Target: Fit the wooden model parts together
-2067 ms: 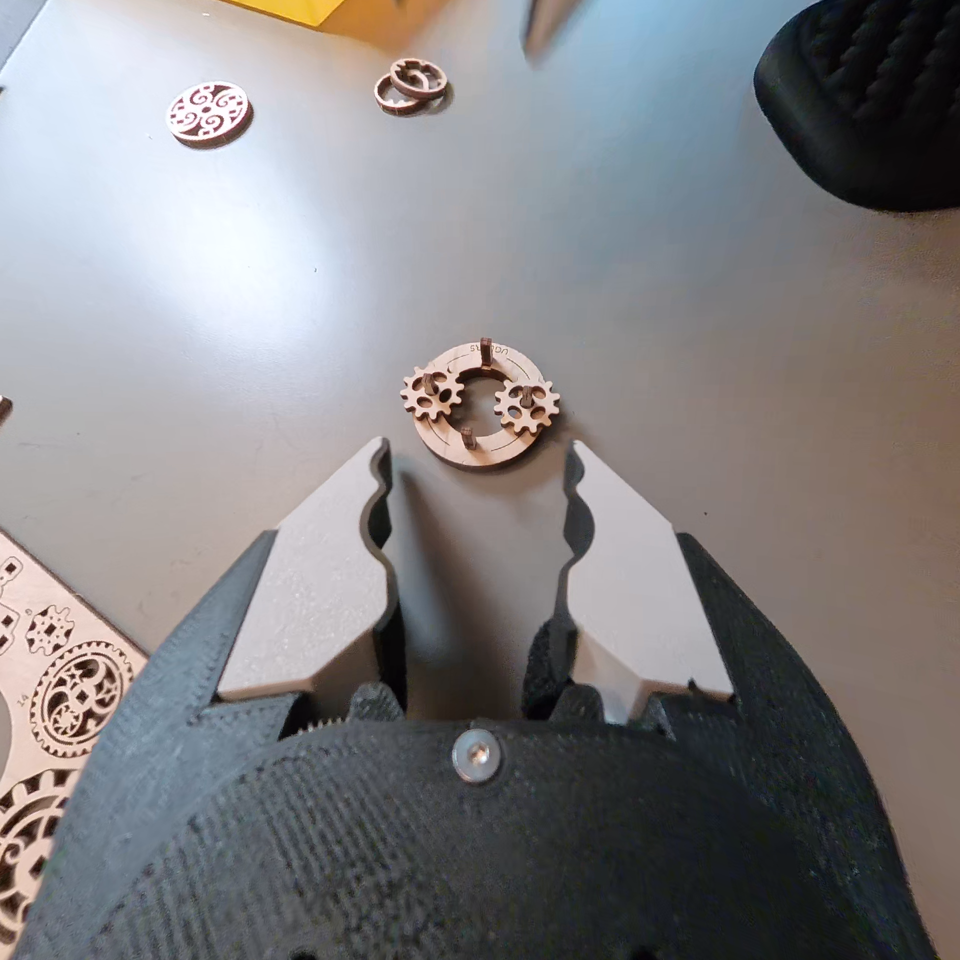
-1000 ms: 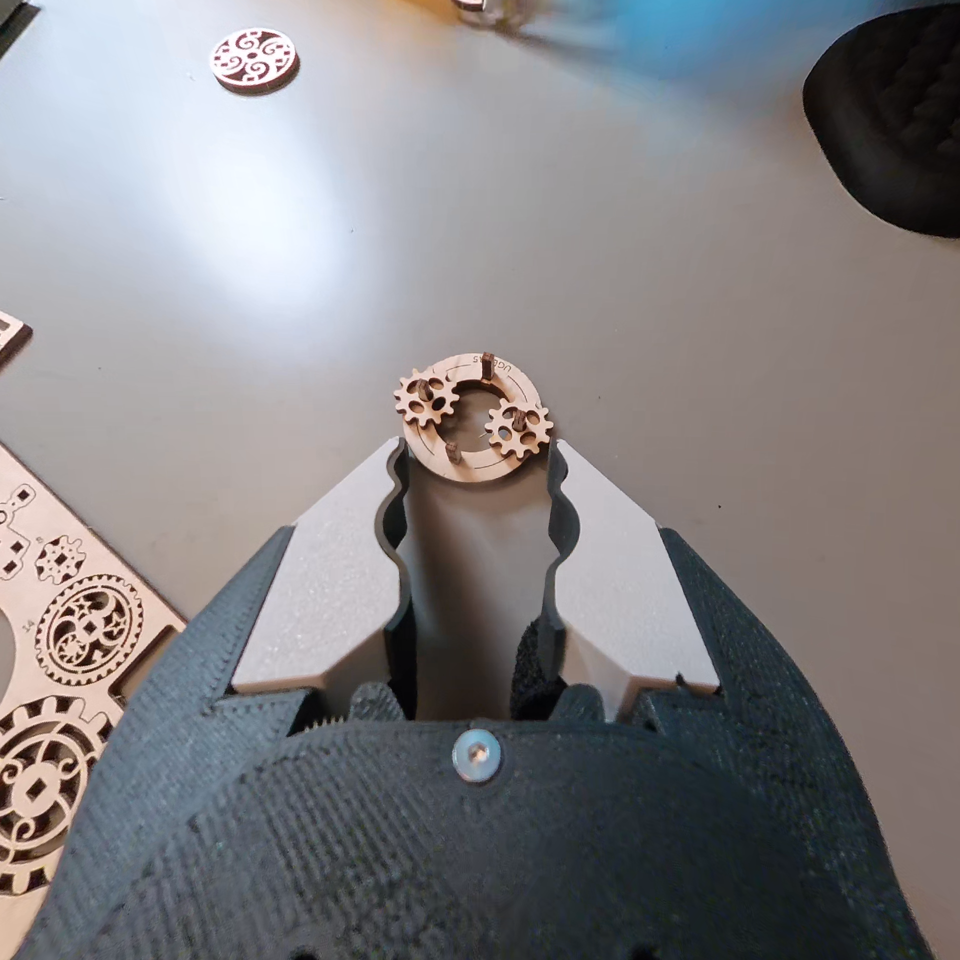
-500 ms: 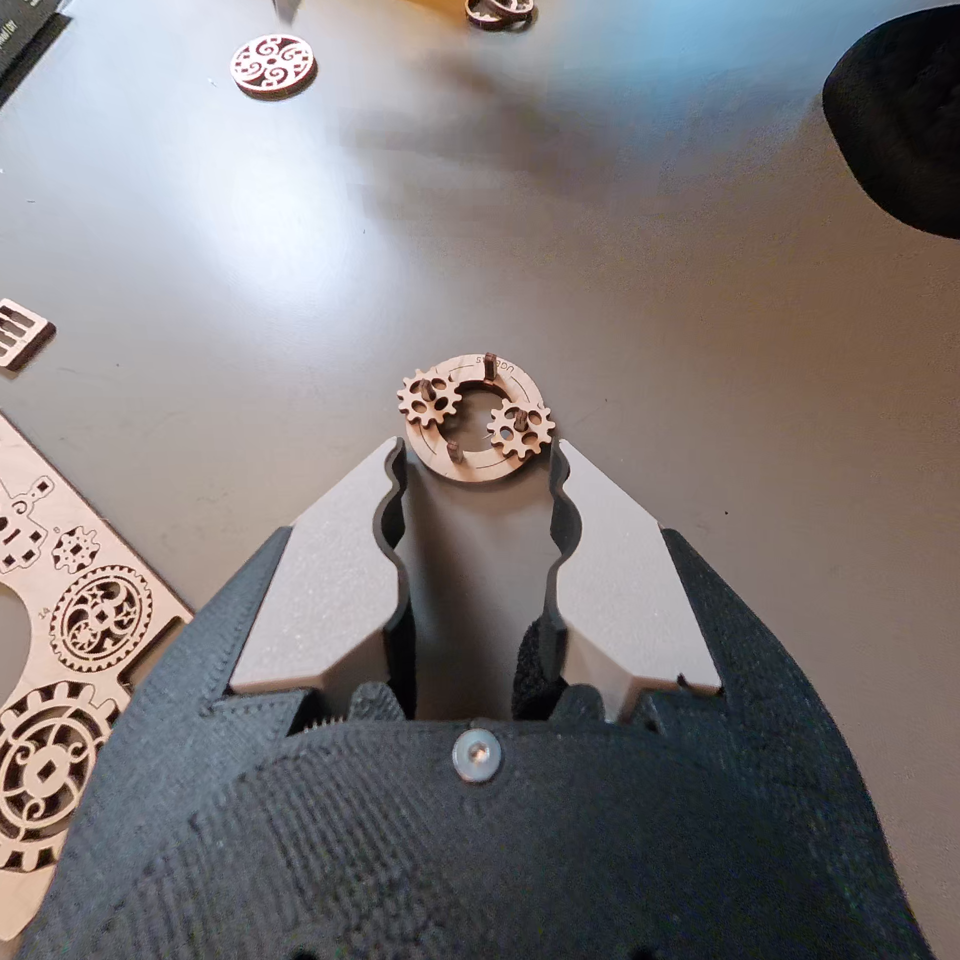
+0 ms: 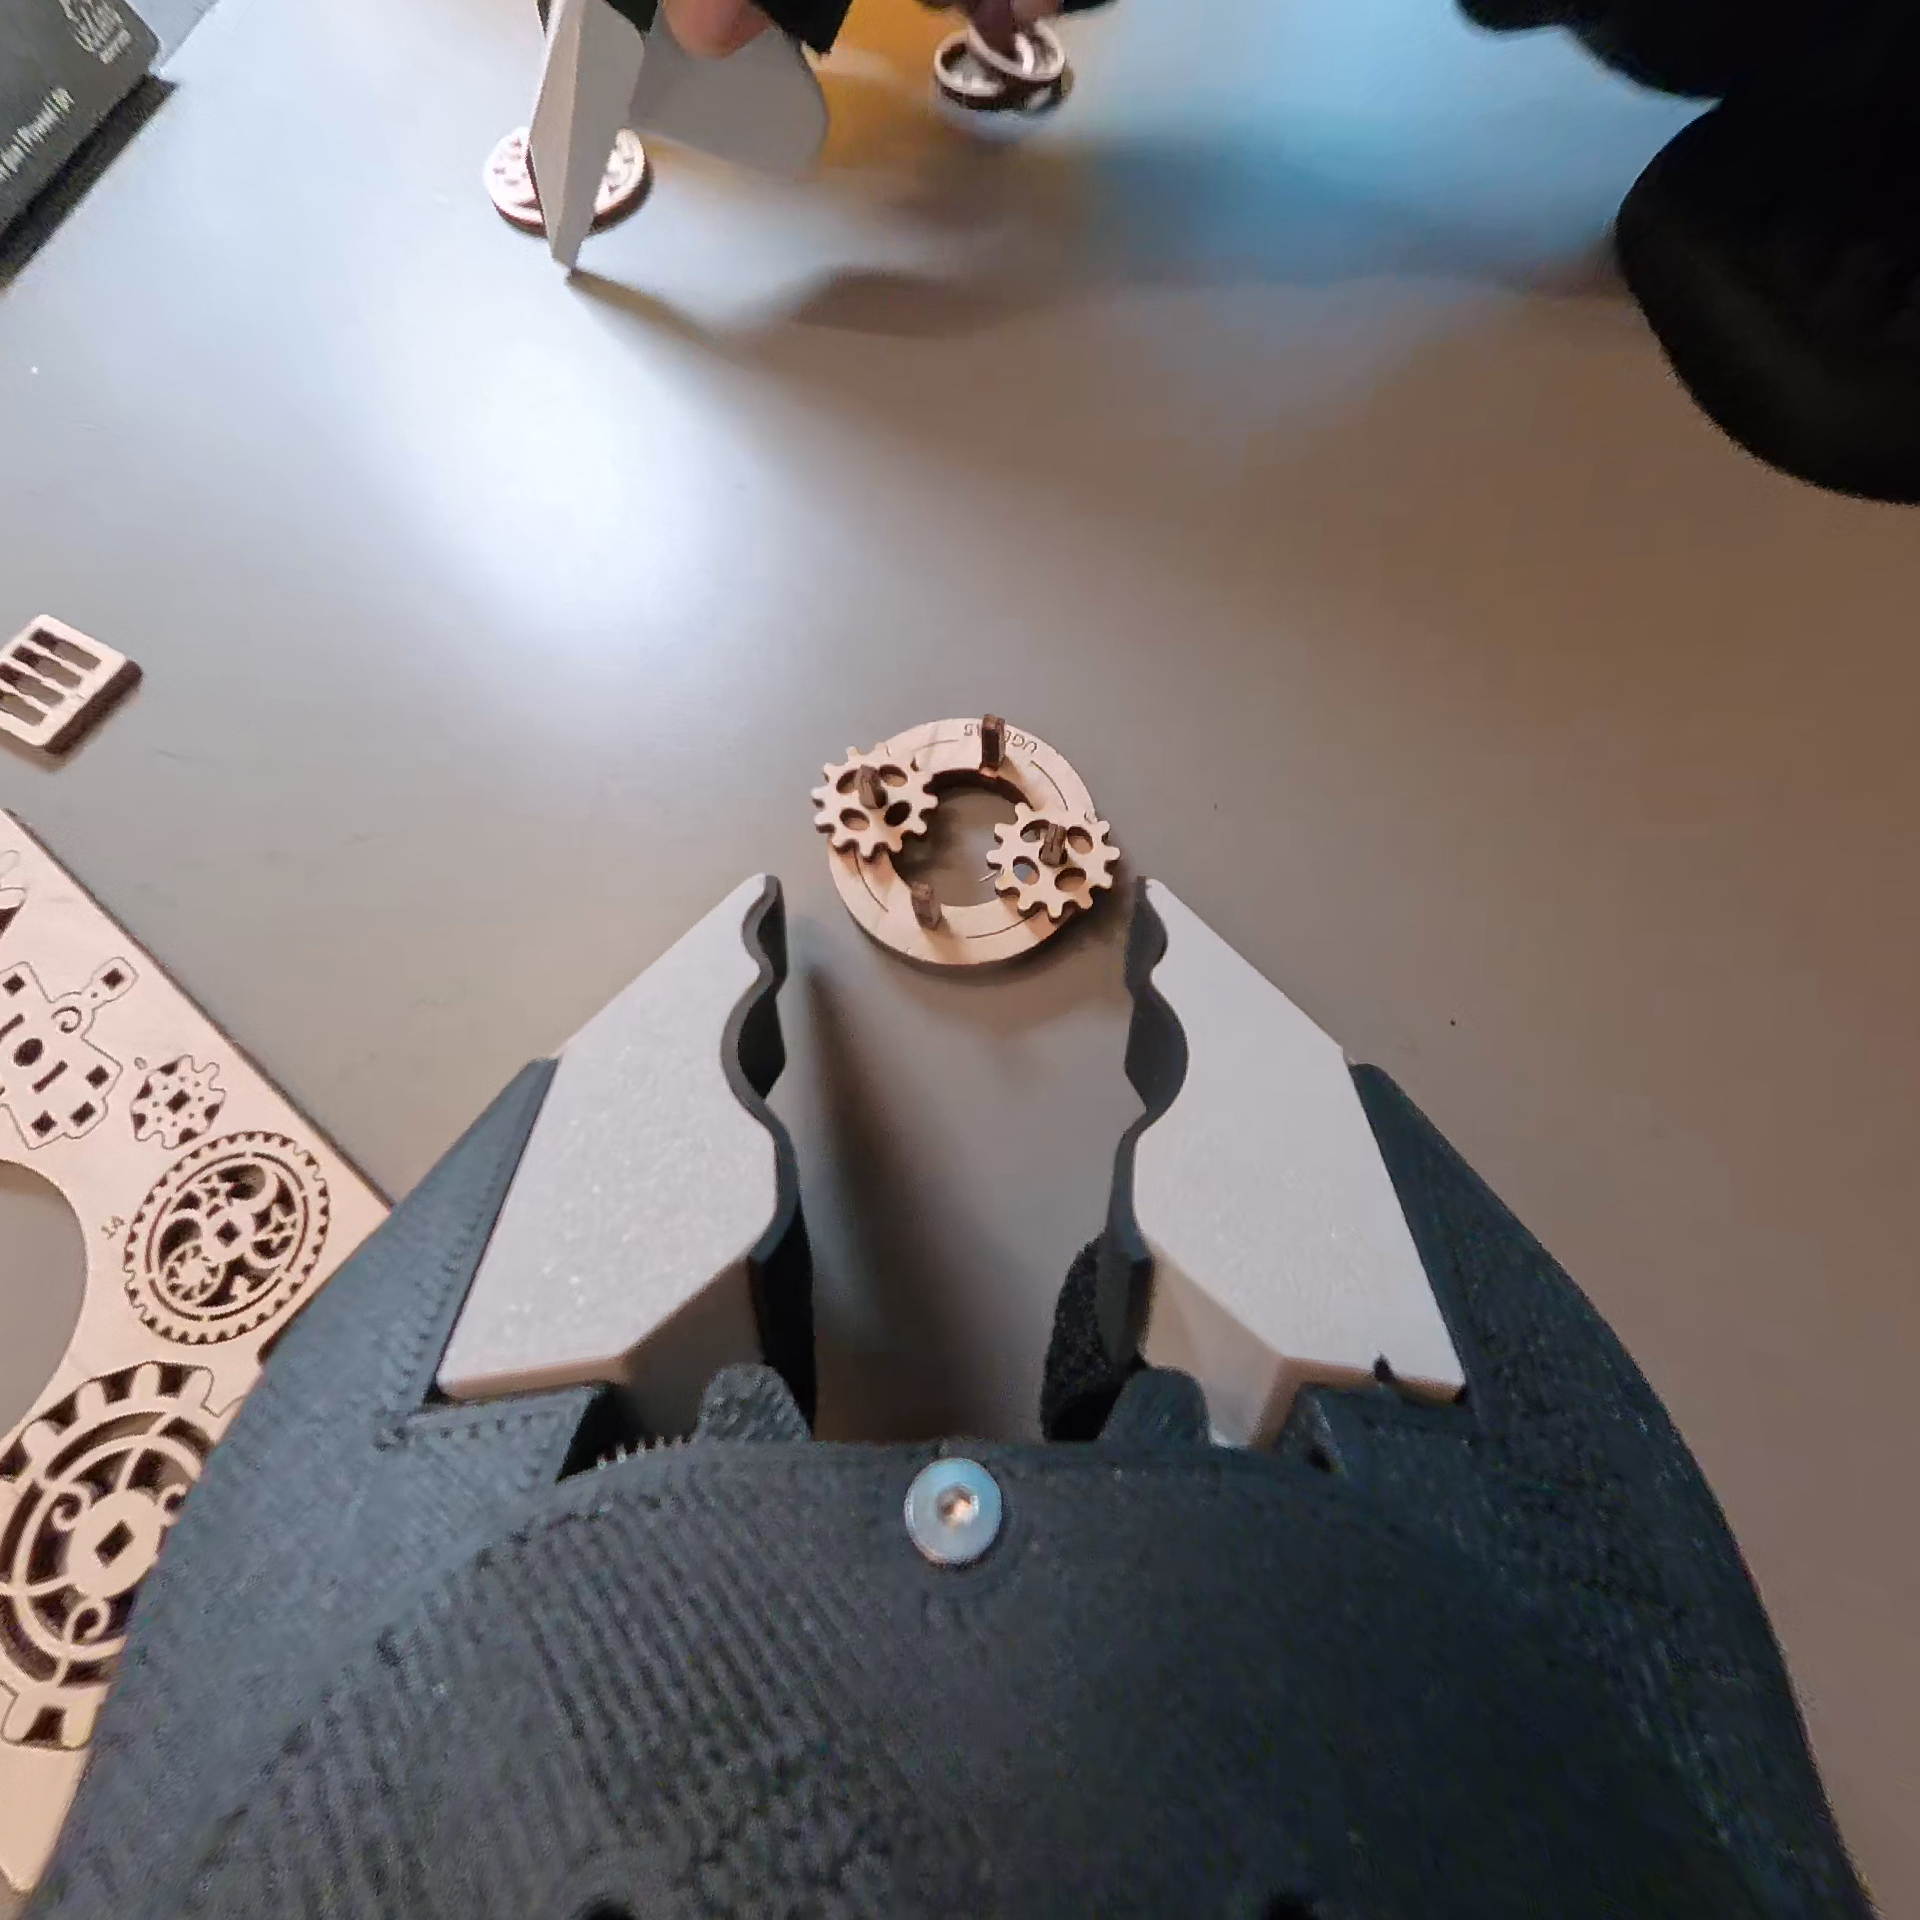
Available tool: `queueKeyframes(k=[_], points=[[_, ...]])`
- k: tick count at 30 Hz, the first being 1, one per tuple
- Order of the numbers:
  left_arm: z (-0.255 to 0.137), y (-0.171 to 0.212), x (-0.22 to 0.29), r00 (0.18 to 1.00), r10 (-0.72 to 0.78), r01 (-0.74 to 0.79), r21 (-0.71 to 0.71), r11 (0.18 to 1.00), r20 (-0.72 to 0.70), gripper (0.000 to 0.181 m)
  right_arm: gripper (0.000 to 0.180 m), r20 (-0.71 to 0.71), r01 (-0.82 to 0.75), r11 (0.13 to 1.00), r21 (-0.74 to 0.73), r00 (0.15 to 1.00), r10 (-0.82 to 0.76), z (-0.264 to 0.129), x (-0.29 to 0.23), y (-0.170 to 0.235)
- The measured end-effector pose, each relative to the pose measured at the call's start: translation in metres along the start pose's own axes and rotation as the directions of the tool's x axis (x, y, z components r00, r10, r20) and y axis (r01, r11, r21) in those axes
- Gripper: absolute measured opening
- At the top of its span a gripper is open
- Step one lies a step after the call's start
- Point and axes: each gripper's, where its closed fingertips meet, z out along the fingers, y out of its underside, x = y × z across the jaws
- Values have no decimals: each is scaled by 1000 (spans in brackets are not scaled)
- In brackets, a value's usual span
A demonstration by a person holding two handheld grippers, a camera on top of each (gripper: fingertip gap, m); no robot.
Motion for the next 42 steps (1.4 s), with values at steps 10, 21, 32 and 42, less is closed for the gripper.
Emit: queueKeyframes(k=[10,21,32,42], points=[[-20,-28,-19,996,-70,60,200,978,47,70,43,98,104,993,56,989,-109,-5,-15,4],[-16,-20,-18,998,-57,50,160,986,39,70,42,256,292,938,187,907,-334,-40,-74,-5],[-15,-20,-20,997,-42,31,161,987,65,70,42,425,357,810,464,713,-557,-98,-149,-21],[-17,-26,-19,996,-12,-5,189,982,88,66,42,471,328,735,594,599,-648,-130,-180,-23]])
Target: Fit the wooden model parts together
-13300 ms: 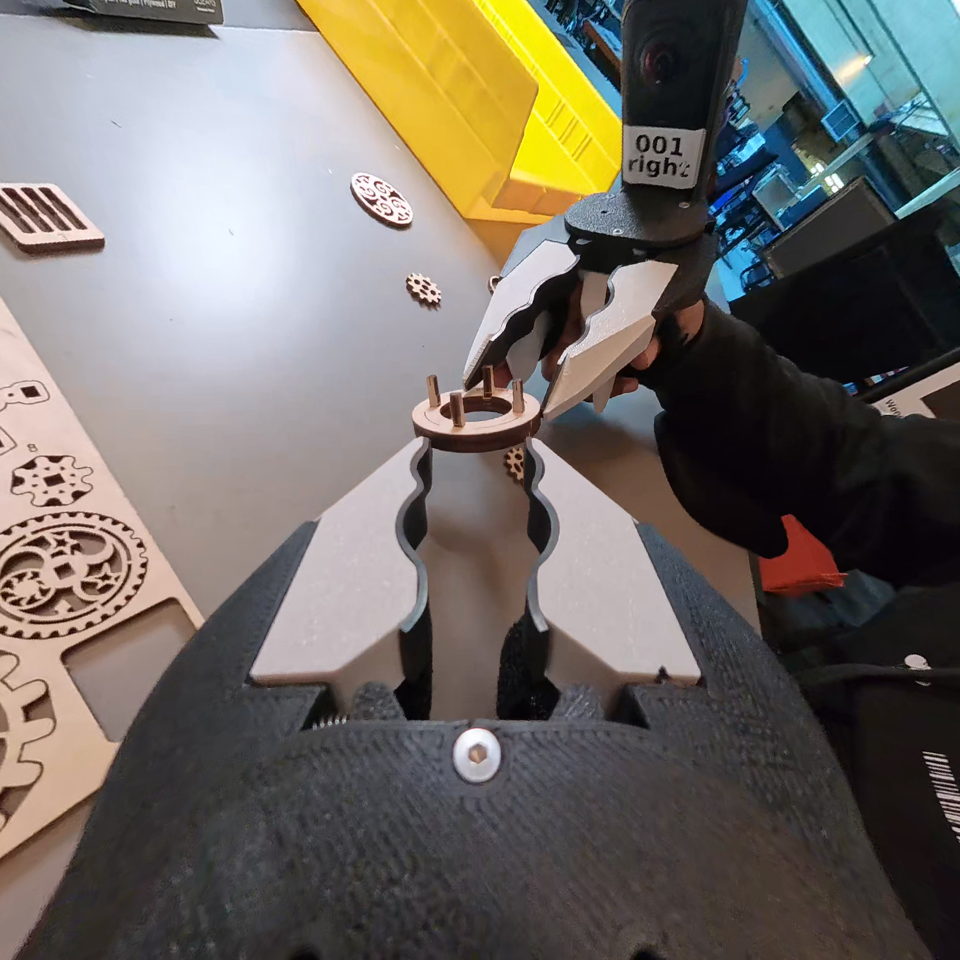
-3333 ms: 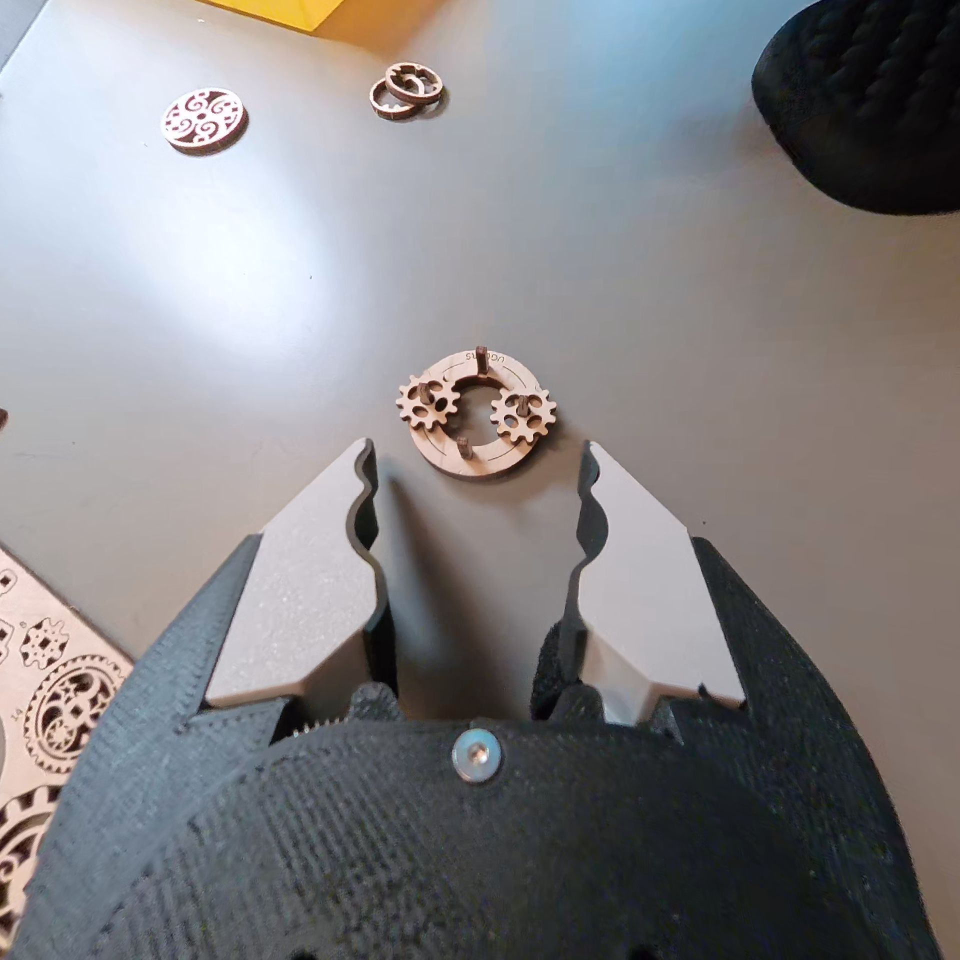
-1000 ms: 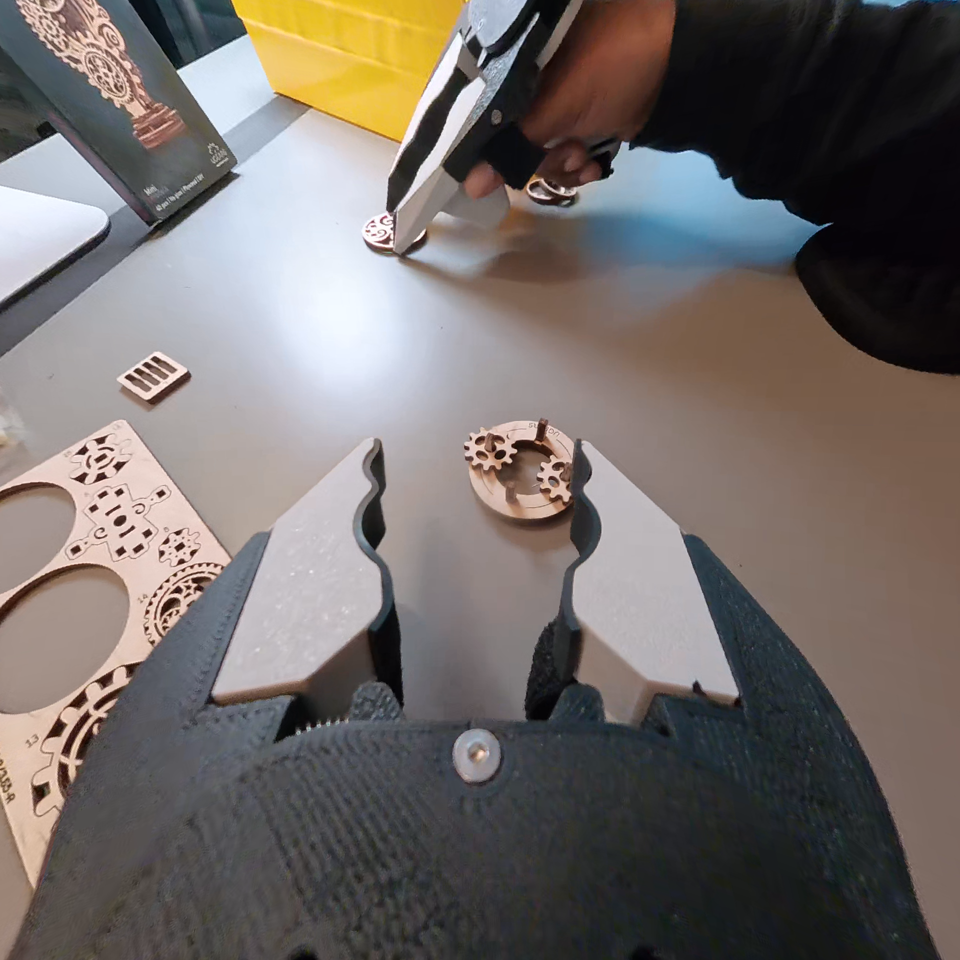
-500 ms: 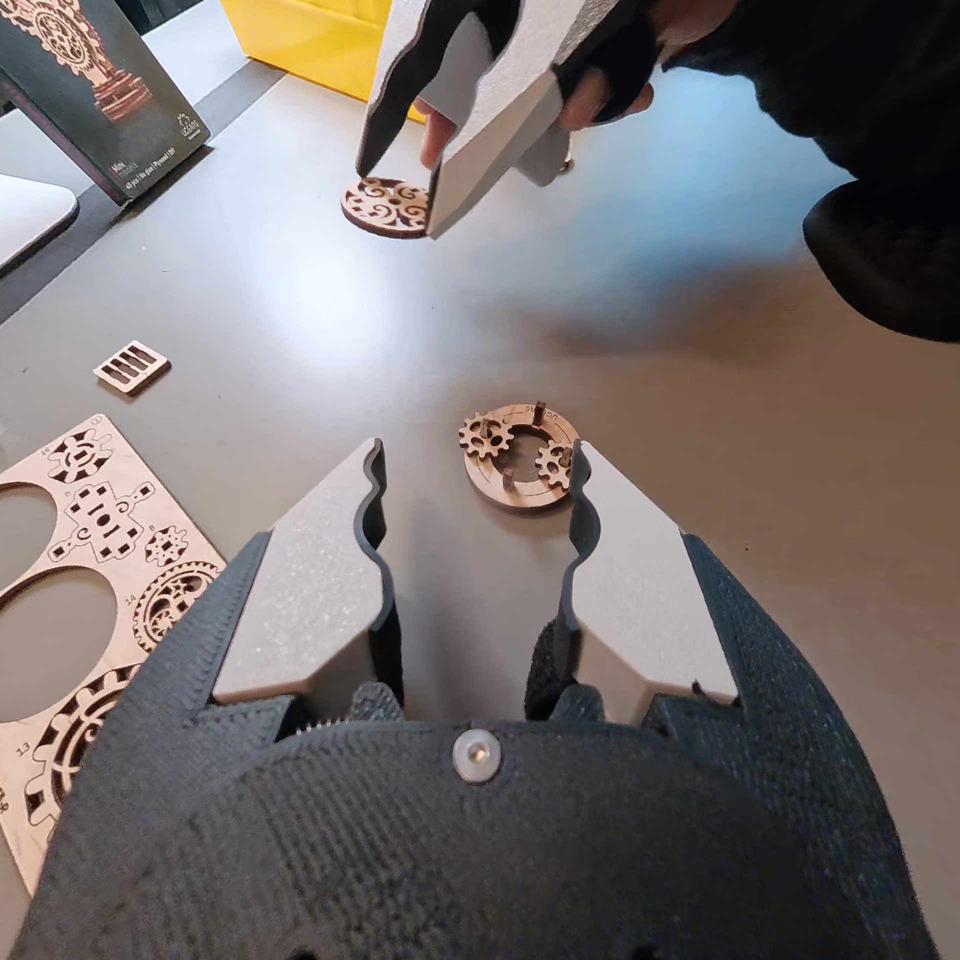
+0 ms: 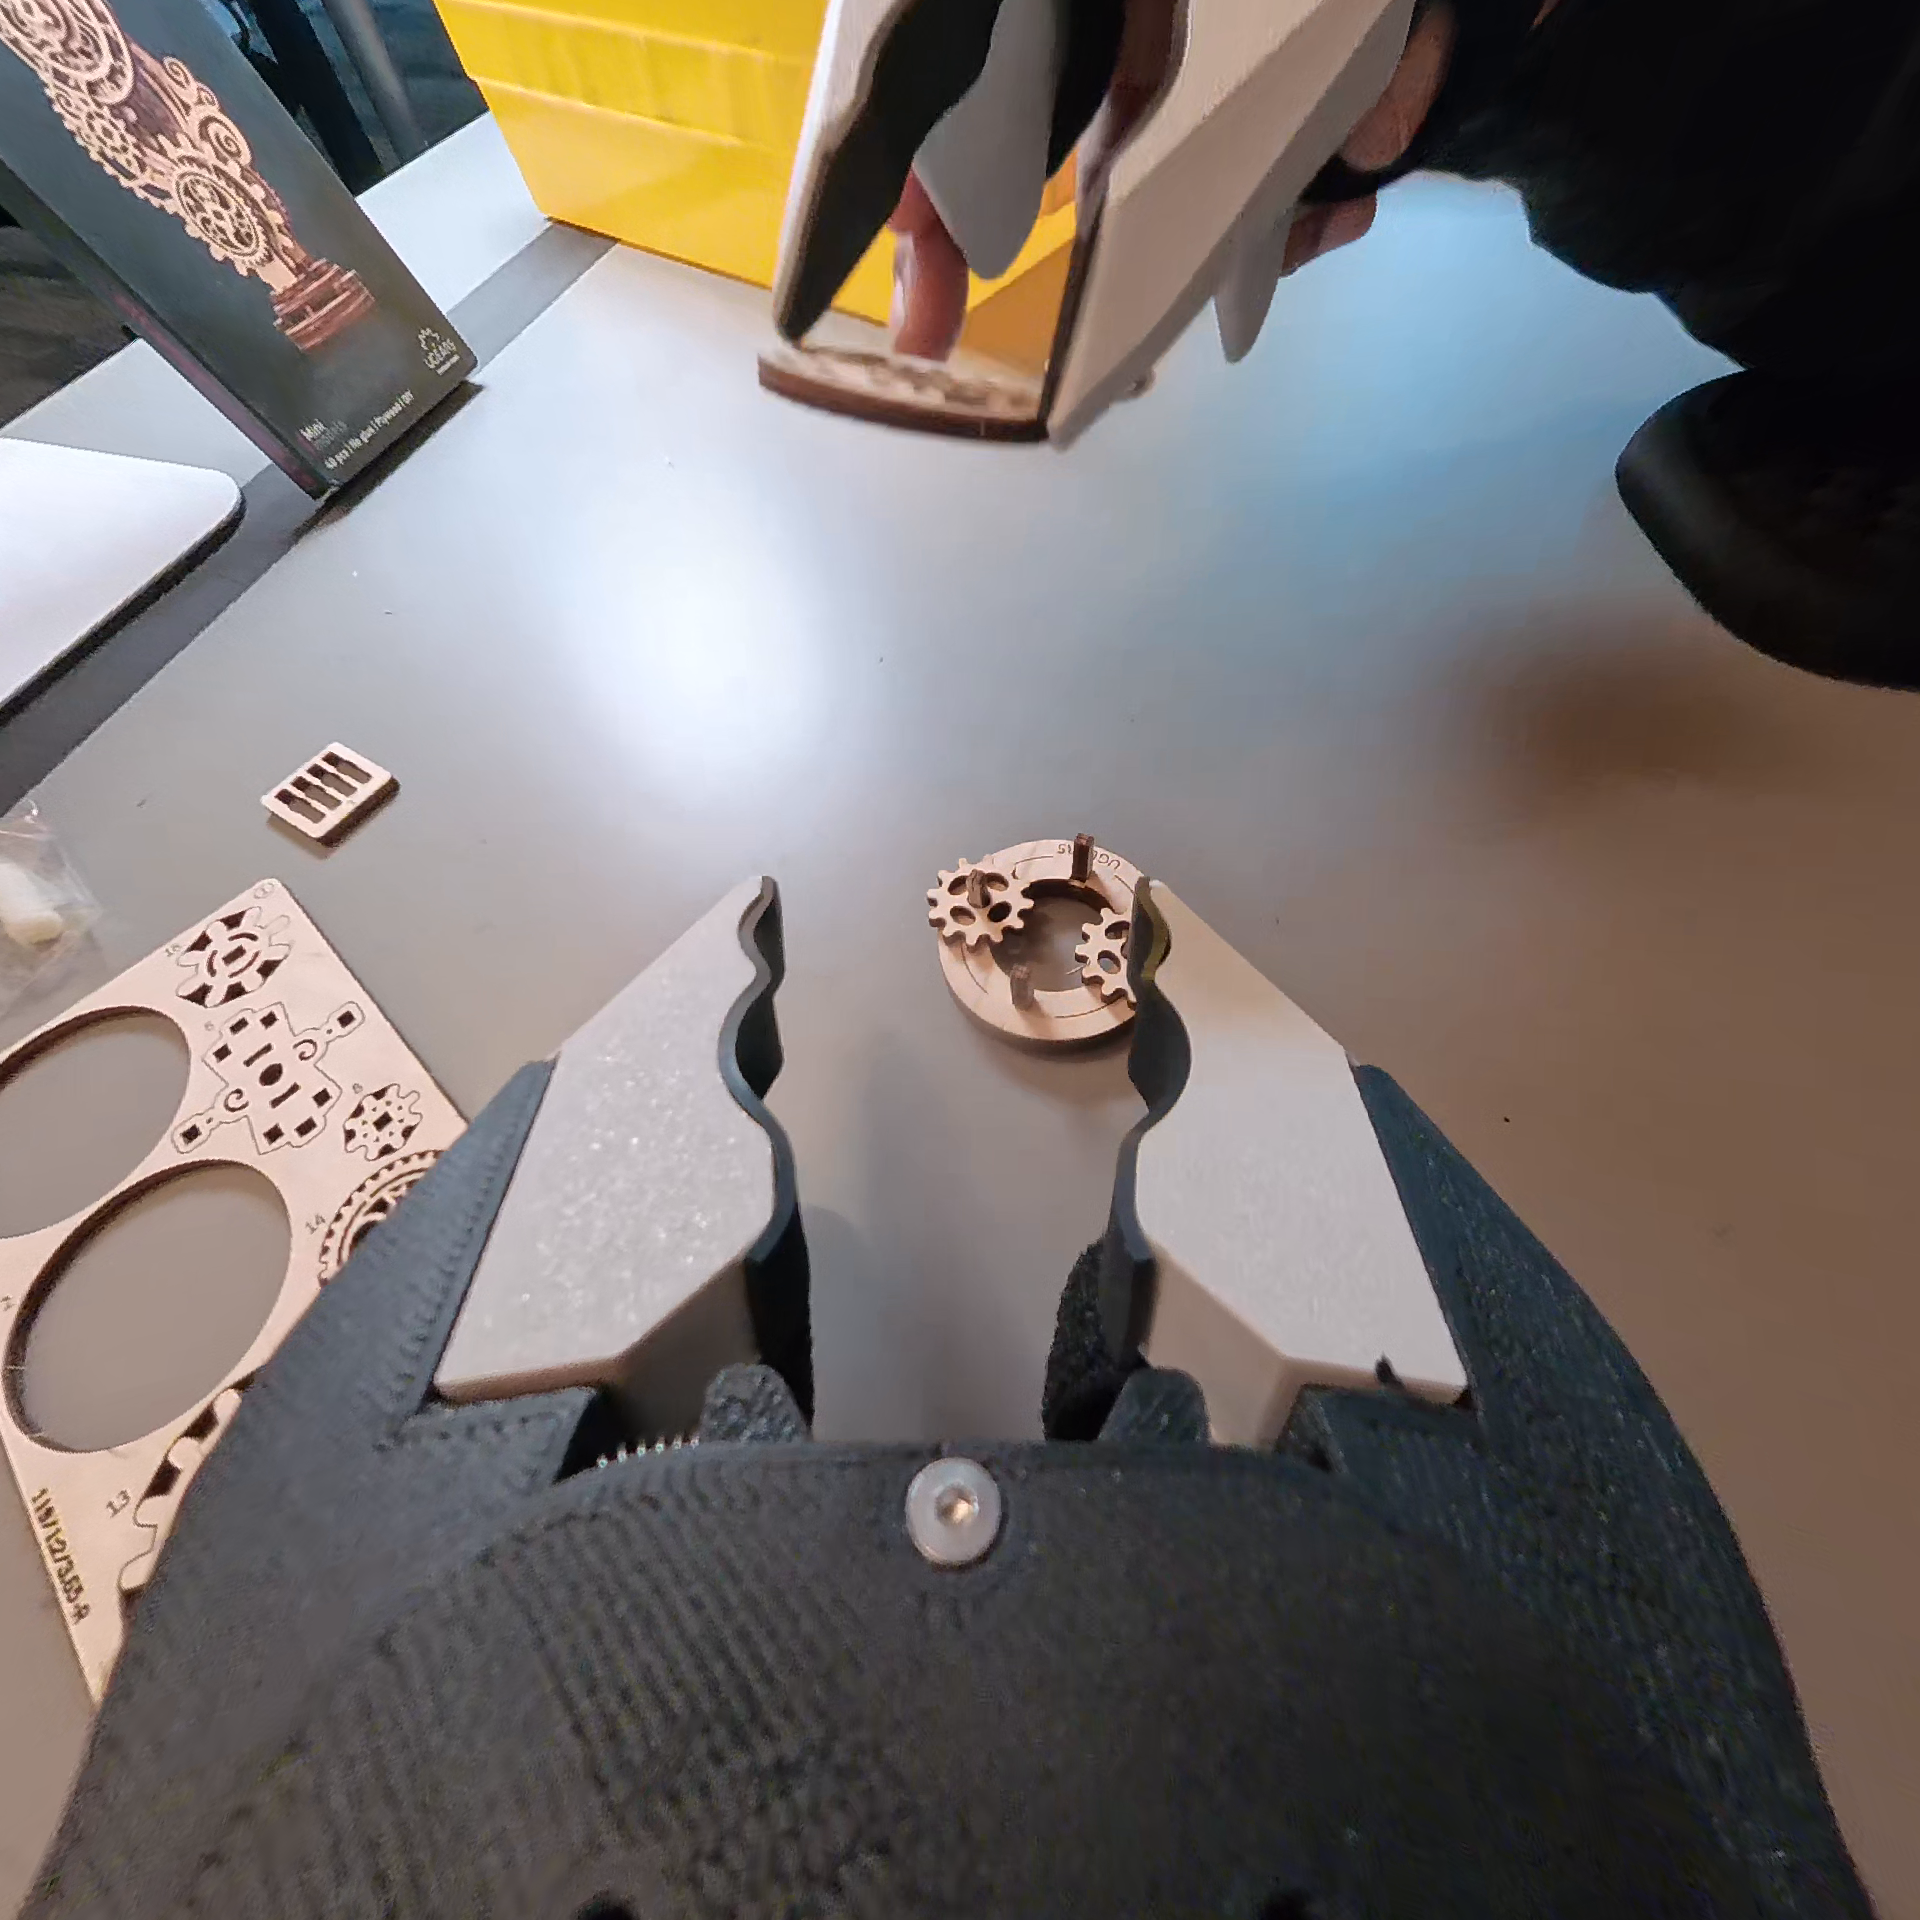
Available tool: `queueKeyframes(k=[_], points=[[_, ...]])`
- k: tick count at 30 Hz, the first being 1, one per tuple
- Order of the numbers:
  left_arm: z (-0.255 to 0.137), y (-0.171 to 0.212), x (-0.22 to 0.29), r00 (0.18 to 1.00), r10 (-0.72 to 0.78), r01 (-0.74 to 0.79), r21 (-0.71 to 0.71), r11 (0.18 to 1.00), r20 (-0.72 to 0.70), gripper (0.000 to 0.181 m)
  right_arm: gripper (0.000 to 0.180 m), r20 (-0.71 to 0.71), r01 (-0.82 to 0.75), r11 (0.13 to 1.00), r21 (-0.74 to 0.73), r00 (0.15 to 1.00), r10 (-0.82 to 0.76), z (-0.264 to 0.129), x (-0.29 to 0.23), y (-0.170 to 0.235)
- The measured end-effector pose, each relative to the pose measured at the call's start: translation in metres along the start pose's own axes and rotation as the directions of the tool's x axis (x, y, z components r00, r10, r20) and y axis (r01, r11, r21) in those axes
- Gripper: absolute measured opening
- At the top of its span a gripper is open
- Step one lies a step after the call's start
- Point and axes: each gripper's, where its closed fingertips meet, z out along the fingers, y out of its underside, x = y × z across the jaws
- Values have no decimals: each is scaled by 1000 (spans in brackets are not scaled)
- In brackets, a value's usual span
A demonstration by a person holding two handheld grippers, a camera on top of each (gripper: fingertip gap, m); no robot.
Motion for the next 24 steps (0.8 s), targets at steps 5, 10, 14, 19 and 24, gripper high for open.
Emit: queueKeyframes(k=[5,10,14,19,24], points=[[-1,-3,0,1000,13,-13,10,1000,16,65,42,38,3,999,-35,999,-1,9,-8,9],[-3,-6,-3,999,11,-12,23,1000,34,65,42,57,9,999,-42,998,-7,12,-13,11],[-4,-7,-5,999,7,-9,30,1000,40,64,42,63,9,999,-47,998,-6,13,-14,12],[-4,-6,-7,999,7,-8,24,1000,44,63,42,67,12,998,-60,998,-8,15,-14,16],[-4,-4,-10,999,-2,1,22,1000,47,63,42,75,1,998,-69,997,4,18,-13,21]])
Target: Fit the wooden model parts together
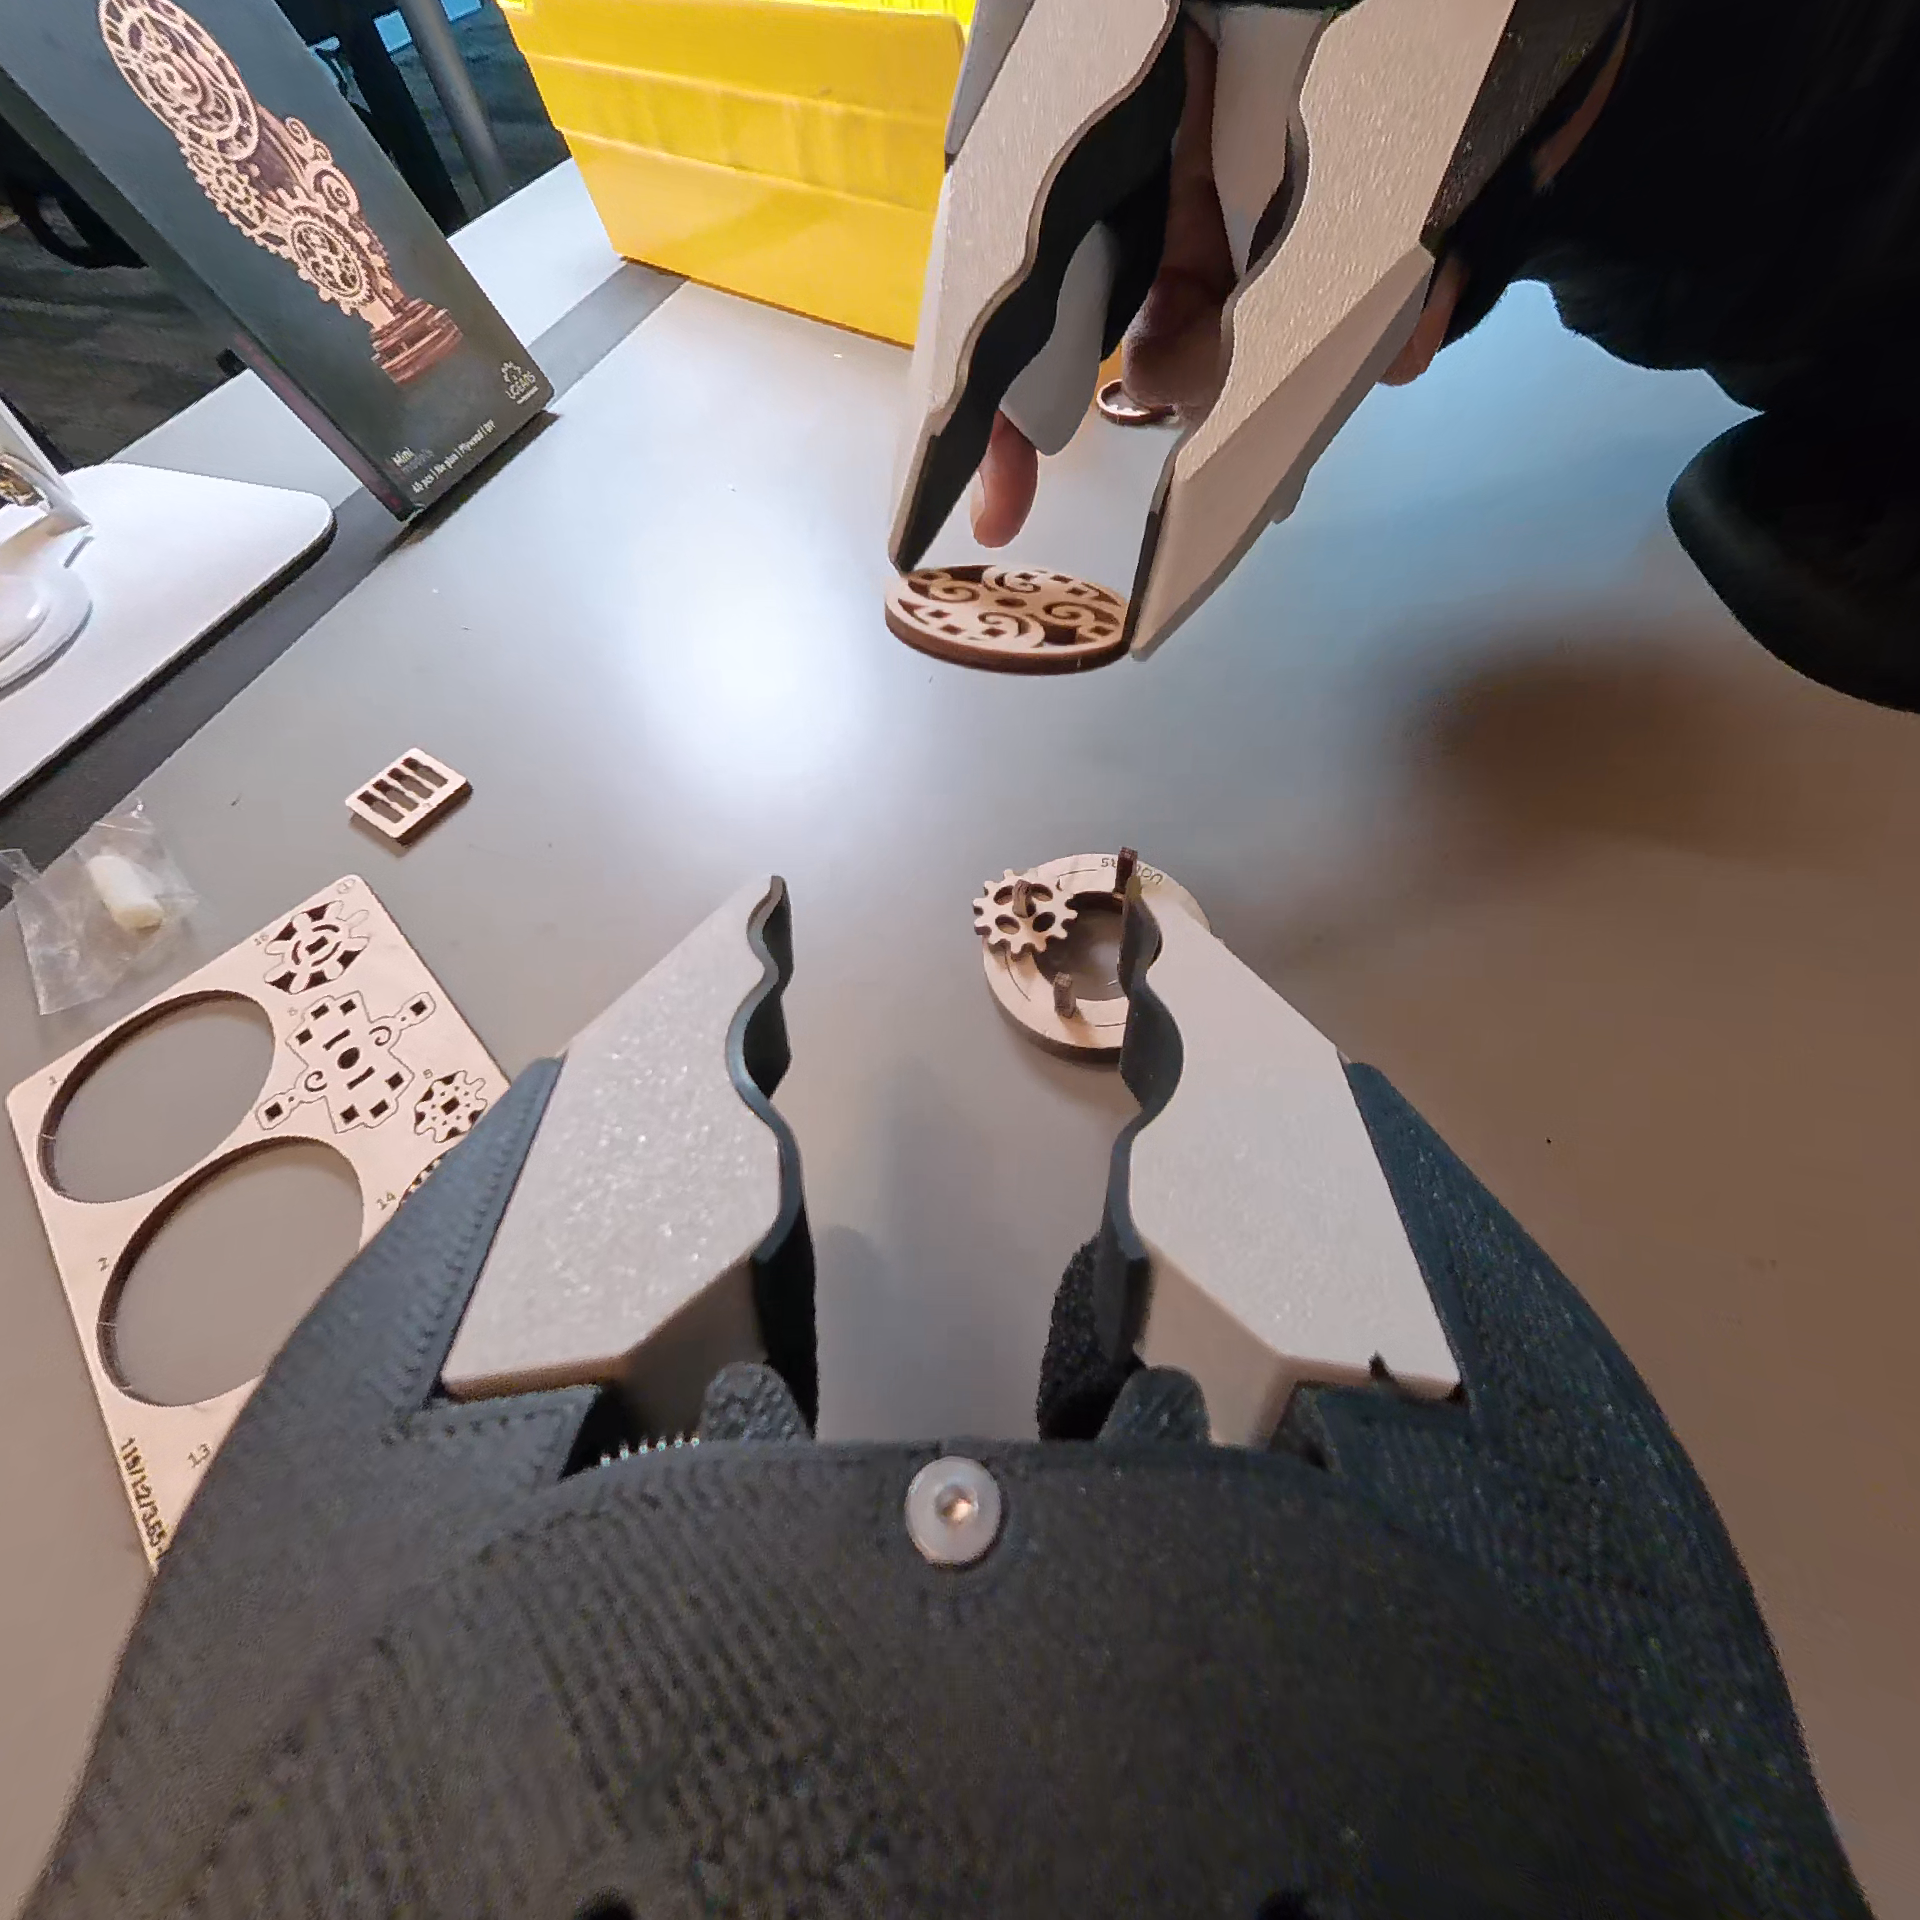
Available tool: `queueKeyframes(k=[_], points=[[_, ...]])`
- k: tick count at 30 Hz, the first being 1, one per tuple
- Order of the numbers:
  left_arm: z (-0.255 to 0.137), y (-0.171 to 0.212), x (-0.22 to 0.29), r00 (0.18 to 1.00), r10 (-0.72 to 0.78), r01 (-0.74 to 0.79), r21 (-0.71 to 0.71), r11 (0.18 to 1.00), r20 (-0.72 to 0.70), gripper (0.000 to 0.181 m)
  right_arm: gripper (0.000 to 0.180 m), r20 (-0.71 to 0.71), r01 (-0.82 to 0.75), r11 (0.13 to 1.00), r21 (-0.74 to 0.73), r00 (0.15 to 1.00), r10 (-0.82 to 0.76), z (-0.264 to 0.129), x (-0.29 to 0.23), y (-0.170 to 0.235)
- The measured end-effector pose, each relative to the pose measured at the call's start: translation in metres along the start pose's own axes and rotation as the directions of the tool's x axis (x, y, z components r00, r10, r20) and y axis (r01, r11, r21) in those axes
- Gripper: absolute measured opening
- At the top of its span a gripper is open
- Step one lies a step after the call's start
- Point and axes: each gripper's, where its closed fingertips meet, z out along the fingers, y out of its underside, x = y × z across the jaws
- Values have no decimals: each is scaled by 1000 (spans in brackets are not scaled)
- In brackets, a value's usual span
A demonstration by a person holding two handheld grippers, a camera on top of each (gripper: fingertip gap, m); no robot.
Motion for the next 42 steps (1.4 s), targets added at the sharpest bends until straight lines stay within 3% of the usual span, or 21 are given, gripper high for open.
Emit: queueKeyframes(k=[11,21,26,42], points=[[1,1,1,1000,4,-4,-7,1000,-9,64,42,70,10,998,-63,998,-6,2,-12,10],[10,23,24,988,-29,8,-144,990,-149,74,42,116,24,990,-136,993,-8,9,-23,22],[12,28,25,988,-34,7,-174,985,-151,77,42,110,20,986,-166,994,-1,8,-21,28],[16,35,25,991,-8,-23,-227,974,-135,66,42,106,32,978,-207,994,-10,7,-20,35]])
